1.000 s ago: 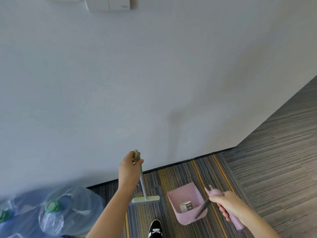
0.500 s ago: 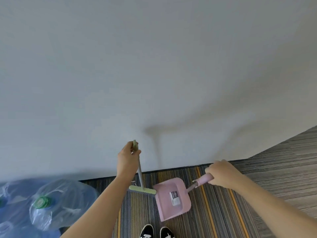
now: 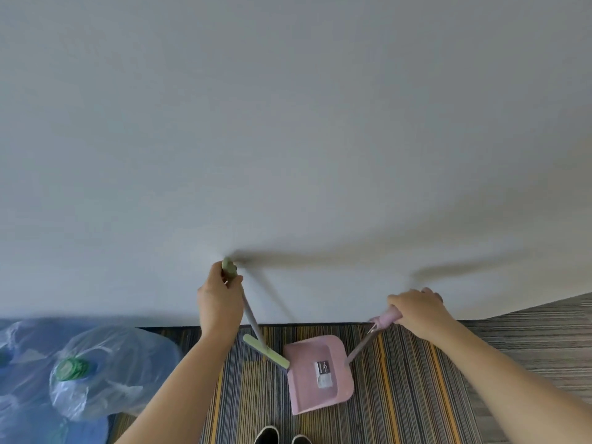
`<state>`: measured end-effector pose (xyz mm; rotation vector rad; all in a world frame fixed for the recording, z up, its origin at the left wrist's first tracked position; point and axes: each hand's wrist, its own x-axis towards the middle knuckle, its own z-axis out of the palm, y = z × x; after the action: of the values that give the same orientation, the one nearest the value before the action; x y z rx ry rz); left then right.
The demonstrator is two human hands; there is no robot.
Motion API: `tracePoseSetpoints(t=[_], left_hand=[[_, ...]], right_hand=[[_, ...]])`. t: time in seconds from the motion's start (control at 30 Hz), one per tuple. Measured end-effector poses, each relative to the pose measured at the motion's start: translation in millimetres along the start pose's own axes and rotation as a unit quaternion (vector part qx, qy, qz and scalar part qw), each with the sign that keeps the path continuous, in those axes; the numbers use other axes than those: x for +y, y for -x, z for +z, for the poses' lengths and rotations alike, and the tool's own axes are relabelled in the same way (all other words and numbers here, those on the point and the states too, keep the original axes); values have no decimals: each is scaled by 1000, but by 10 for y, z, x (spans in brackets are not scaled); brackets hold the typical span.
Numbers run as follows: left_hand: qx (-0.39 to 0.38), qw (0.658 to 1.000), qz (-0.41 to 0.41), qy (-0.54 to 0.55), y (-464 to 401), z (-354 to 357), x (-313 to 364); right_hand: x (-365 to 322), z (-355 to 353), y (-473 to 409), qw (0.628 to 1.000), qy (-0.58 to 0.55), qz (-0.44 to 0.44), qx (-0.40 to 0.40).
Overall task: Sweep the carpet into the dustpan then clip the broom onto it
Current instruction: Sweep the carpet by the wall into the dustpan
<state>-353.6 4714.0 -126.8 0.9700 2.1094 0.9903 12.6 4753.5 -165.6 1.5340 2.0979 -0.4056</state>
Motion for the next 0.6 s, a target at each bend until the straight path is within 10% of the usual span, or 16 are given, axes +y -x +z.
tracePoseSetpoints(t=[0.6], left_hand=[[40, 999, -3, -2, -112, 69, -73]], right_hand=[[182, -33, -230, 991, -55, 112, 55]])
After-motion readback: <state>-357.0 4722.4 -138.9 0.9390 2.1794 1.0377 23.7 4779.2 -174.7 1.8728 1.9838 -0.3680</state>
